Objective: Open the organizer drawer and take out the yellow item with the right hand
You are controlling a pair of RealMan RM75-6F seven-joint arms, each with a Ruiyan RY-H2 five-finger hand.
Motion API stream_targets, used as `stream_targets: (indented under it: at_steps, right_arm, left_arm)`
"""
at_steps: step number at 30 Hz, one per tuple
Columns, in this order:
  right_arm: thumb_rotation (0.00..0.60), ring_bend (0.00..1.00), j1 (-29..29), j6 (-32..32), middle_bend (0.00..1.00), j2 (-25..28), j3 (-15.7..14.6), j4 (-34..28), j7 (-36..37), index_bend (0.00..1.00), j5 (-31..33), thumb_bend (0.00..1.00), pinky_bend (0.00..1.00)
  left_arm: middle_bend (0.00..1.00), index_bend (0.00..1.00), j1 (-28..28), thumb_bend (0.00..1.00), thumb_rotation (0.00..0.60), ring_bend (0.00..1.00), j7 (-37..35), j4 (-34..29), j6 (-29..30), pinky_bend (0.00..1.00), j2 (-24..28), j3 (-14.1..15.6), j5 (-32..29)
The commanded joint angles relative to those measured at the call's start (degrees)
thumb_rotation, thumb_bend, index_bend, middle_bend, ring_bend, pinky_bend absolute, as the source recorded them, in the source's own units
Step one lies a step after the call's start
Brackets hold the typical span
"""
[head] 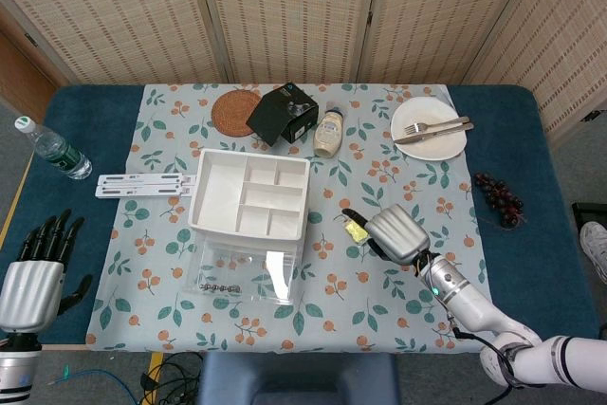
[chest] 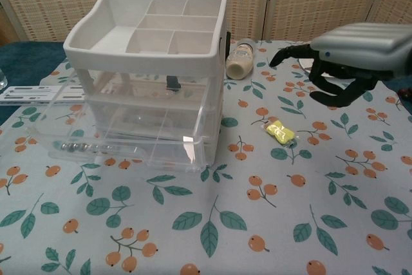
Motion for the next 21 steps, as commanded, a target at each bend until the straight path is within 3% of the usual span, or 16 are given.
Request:
stream_targets:
  at_steps: [1, 4, 10, 13, 17, 21]
  right_arm:
    - [0.6, 0.71, -4.59, 5.98, 0.63, 4.37, -0.89, -4.49, -3.13, 0.1, -0.97, 0.51, 0.81]
    - [0.6, 0.58, -7.97, 10.35, 0.52, 6.96, -1.57, -7.24, -4.17, 0.1, -1.55, 0.51, 0.7]
    - [0.6, 0.39, -15.96, 21.11, 0.42, 9.19, -3.45, -8.01, -5.55, 0.1, -5.81, 0.51, 0.56]
    - [0.6, 0.34, -20.41, 25.76, 0.39, 9.57, -4.85, -7.02, -3.14, 0.1, -7.93, 0.48, 0.52]
    - [0.6, 0.32, -26.33, 31.4, 0.38, 8.87, -6.28, -3.6, 1.16, 0.1, -9.93, 0.33, 0.48]
    - [0.6, 0.32, -30.57, 34.45, 0.38, 8.15, -7.01, -1.22, 4.62, 0.1, -10.61, 0.3, 0.48]
  left_arm:
    - [0.0, 0.0, -0.19, 0.29, 0.6, 0.04, -0.35, 0.45, -0.28, 0.13, -0.02, -0.24, -0.51]
    - [0.0, 0.0, -0.61, 0.29, 0.6, 0.04, -0.76, 0.98, -0.91, 0.13, -0.29, -0.4, -0.86]
    - [0.0, 0.0, -1.29, 0.29, 0.6, 0.04, -0.76, 1.83, -1.72, 0.13, -1.24, -0.4, -0.88]
    - [0.0, 0.0, -1.49, 0.29, 0.6, 0.04, -0.5, 2.11, -1.96, 0.13, -1.63, -0.28, -0.8]
    - [0.0, 0.0, -1.65, 0.29, 0.6, 0.04, -0.02, 2.35, -2.35, 0.13, -2.1, -0.17, -1.28]
    - [0.0, 0.0, -1.55, 0.29, 0.6, 0.04, 0.17, 2.44, -2.65, 0.13, -2.47, -0.04, -2.22]
